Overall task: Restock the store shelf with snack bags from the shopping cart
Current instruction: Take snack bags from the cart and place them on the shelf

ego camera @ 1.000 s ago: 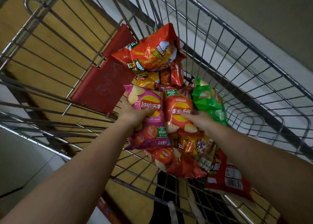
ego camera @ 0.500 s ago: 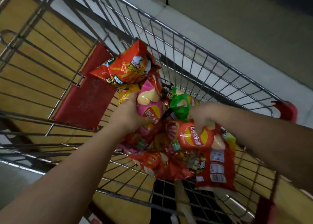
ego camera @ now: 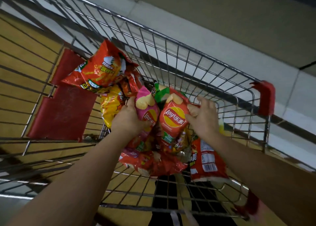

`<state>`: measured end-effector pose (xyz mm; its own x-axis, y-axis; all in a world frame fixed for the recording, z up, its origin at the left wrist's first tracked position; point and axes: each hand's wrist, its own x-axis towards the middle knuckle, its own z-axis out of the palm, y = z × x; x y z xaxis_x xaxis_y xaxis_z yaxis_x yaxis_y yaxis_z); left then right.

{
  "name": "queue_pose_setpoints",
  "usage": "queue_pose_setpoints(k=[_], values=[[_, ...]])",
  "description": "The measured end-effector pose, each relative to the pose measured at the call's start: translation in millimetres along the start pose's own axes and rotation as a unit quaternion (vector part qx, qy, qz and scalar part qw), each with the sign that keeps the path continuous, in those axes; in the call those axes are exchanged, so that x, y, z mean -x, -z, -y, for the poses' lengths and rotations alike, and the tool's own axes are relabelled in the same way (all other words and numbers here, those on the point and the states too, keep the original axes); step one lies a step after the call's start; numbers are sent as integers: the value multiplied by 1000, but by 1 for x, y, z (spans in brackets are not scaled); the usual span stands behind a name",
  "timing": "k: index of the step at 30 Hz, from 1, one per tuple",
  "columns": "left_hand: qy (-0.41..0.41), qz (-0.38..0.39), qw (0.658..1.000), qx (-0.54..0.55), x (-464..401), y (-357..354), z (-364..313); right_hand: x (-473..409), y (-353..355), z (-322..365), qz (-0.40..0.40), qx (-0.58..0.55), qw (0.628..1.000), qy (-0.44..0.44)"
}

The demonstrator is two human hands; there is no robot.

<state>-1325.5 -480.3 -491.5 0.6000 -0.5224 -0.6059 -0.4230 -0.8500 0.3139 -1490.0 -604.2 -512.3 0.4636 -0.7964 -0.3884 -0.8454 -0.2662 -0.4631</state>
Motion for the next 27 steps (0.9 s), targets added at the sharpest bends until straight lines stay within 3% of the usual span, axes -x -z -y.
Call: queue_pose_setpoints(k=[3,5,7,10,13,15,17,23,27], values=[[-7,3,1000,0,-3,-3,-5,21,-13,-6,-18,-143,981,-129],[-14,-3,1000,-6,-6,-6,-7,22,-26,-4,-39,-260,939,-222],[-23,-14,1000,-6,-8,-10,-9,16,-35,4,-72,-383,863,-322],[-23,-27,999,10,-10,-16,-10,5,-39,10,-122,-508,716,-463],[-19,-27,999,29,-12,-20,-9,-6,-38,5,-117,-533,646,-534],[-13,-23,999,30,-13,-23,-9,-8,-40,10,-55,-607,613,-503],[-12,-21,999,32,-14,-24,-9,-2,-45,20,13,-631,619,-467],[-21,-23,999,34,-16,-24,-5,-5,-68,27,50,-564,680,-465],[-22,-22,998,51,-14,-22,-1,-8,-71,25,2,-516,743,-427]])
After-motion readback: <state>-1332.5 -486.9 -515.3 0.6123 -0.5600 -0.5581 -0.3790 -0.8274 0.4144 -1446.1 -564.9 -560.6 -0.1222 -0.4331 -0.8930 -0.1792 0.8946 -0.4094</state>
